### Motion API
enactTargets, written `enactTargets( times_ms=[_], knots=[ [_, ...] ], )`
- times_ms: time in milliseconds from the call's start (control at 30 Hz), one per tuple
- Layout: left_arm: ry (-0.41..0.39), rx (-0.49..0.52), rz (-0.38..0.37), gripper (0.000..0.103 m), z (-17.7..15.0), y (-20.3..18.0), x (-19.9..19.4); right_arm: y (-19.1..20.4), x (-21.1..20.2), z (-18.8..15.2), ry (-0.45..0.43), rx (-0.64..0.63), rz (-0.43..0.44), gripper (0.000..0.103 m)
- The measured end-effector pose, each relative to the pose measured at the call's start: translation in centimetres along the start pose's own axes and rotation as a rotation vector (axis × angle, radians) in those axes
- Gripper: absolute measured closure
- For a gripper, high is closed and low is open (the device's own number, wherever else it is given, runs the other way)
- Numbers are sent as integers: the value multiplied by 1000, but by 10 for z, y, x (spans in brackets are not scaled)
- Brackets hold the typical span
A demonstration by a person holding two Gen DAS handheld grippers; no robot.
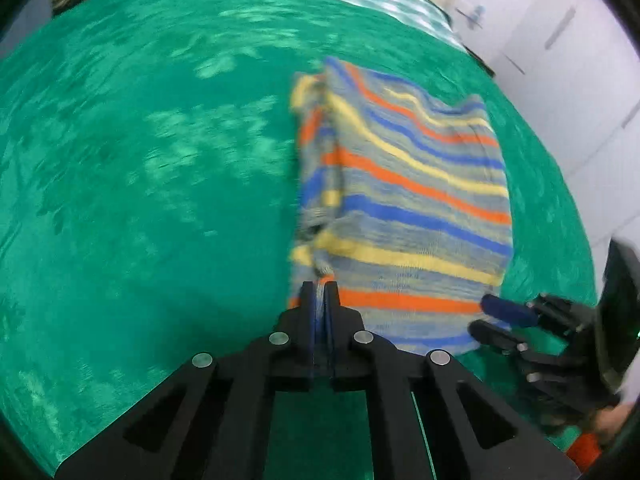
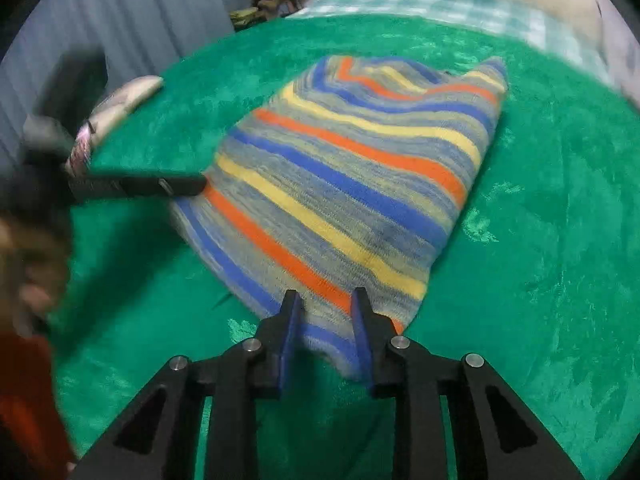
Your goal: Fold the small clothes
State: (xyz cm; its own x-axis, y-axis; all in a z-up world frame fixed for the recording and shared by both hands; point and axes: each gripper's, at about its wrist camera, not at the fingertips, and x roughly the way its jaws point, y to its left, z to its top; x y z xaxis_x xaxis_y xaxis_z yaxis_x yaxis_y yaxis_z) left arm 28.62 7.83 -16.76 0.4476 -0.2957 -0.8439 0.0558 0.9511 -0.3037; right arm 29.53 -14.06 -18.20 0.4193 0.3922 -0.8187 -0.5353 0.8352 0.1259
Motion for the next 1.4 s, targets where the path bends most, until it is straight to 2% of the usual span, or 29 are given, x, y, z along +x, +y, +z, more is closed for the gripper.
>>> enactTargets(
  times_ms=[100, 167, 233, 267, 333, 367, 400, 433, 467, 500, 567, 600, 700, 767, 800, 833, 867, 933, 967, 1000, 1033, 1067, 1100, 1133, 1167, 1200, 1233, 1267, 1400],
  knots=[
    [-4, 31, 35, 96, 5, 10, -21, -5, -15, 13, -4, 32, 30, 76],
    [-36, 55, -1, 89, 13, 8, -35, -18, -37, 24, -65, 57, 39, 76],
    [-66, 88, -26, 59, 33, -2, -39, -37, -50, 42, -105, 82, 4, 76],
    [-85, 110, -30, 52, 44, -11, -39, -51, -50, 54, -108, 100, -17, 76],
    [-87, 151, -32, 30, 69, -27, -21, -74, -40, 79, -108, 125, -50, 76],
    [-68, 162, -4, 27, 81, -35, -4, -84, -30, 91, -99, 135, -59, 76],
    [-46, 162, 32, 27, 88, -39, 11, -92, -15, 105, -85, 147, -62, 76],
    [-26, 159, 49, 35, 92, -39, 23, -95, -5, 112, -71, 151, -50, 76],
    [-4, 153, 67, 50, 96, -38, 36, -98, 16, 120, -36, 153, -30, 77],
    [37, 141, 78, 89, 97, -33, 52, -97, 31, 124, -7, 153, -32, 78],
    [39, 104, 77, 90, 96, -21, 58, -98, 61, 124, 52, 149, -59, 78],
    [26, 96, 81, 91, 96, -19, 54, -95, 63, 126, 34, 135, -79, 78],
    [-26, 91, 100, 79, 91, -13, 24, -85, 42, 128, -7, 139, -121, 78],
    [-56, 104, 91, 64, 82, -12, 4, -72, 10, 120, -63, 118, -129, 78],
    [-68, 115, 71, 47, 73, -11, -7, -62, -5, 113, -78, 99, -137, 78],
    [-77, 124, 59, 39, 65, -10, -14, -53, -16, 106, -91, 87, -128, 78],
    [-81, 135, 55, 37, 58, -12, -17, -41, -29, 92, -99, 78, -92, 78],
    [-46, 165, 79, 41, 44, -12, -9, -28, -32, 68, -80, 89, -33, 78],
    [-16, 178, 119, 49, 36, -13, -2, -21, -24, 46, -38, 118, 6, 78],
    [23, 185, 176, 63, 26, -10, 6, -16, -14, 31, 11, 132, 17, 78],
    [48, 183, 221, 72, 17, -5, 11, -12, -4, 12, 68, 137, 2, 78],
    [51, 176, 258, 75, 9, 0, 7, -4, -11, -5, 40, 132, -39, 78],
    [35, 164, 277, 71, 0, 4, -3, 2, -23, -13, 11, 131, -68, 77],
    [28, 155, 281, 54, -5, 6, -11, 6, -31, -17, 12, 138, -85, 70],
    [12, 139, 280, 43, -11, 8, -24, 9, -42, -21, 13, 161, -102, 53],
    [-13, 129, 279, 30, -16, 7, -36, 11, -53, -24, -8, 188, -105, 45],
    [-33, 128, 277, 26, -19, 6, -42, 14, -67, -28, -46, 211, -110, 33],
    [-51, 133, 274, 26, -22, 4, -52, 16, -76, -30, -67, 217, -124, 27],
    [-101, 145, 291, 21, -27, -10, -81, 27, -100, -35, -94, 220, -159, 26]
  ],
)
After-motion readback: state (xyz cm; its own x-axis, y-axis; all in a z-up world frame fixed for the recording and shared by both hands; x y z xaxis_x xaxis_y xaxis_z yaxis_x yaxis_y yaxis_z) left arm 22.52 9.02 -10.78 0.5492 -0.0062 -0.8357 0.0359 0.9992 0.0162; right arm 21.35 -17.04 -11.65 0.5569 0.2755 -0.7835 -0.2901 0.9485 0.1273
